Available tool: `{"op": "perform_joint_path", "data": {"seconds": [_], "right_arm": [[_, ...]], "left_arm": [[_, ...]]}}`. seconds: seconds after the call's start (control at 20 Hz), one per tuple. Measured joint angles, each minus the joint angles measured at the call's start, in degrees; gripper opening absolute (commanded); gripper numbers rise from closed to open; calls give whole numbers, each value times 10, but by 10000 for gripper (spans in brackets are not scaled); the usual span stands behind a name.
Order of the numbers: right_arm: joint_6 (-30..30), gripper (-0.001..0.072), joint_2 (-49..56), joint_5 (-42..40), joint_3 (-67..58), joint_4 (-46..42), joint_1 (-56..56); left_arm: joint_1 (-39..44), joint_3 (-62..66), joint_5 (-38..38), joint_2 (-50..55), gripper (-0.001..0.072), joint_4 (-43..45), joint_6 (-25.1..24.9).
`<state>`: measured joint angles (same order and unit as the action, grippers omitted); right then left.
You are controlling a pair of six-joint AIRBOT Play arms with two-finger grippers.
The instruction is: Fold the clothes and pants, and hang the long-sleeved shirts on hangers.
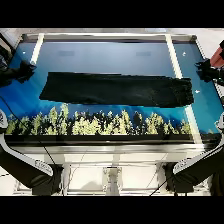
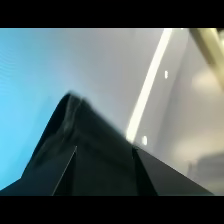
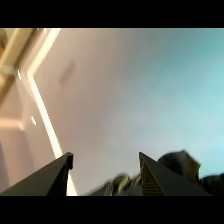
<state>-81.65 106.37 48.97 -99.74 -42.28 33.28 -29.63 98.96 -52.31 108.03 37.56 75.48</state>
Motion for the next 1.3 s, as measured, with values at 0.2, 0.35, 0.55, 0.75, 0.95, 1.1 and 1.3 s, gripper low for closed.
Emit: {"op": "perform_joint_path", "data": {"seconds": [0.2,0.35,0.55,0.75,0.95,1.1,1.3], "right_arm": [[11,481,0,177,-49,-77,2],[14,473,0,287,-60,-106,-1],[1,306,0,364,-65,-142,-25],[-7,306,0,386,-67,-181,-70],[-11,306,0,384,-67,-214,-107],[-11,306,0,381,-67,-224,-117],[-12,306,0,379,-67,-228,-122]], "left_arm": [[-43,0,-141,5,635,10,2],[-55,0,-209,13,644,42,2],[-51,0,-248,32,648,78,1],[-46,0,-261,54,649,92,-10],[-42,0,-258,68,649,97,-23],[-41,0,-251,70,649,97,-24],[-40,6,-247,67,649,90,-32]]}}
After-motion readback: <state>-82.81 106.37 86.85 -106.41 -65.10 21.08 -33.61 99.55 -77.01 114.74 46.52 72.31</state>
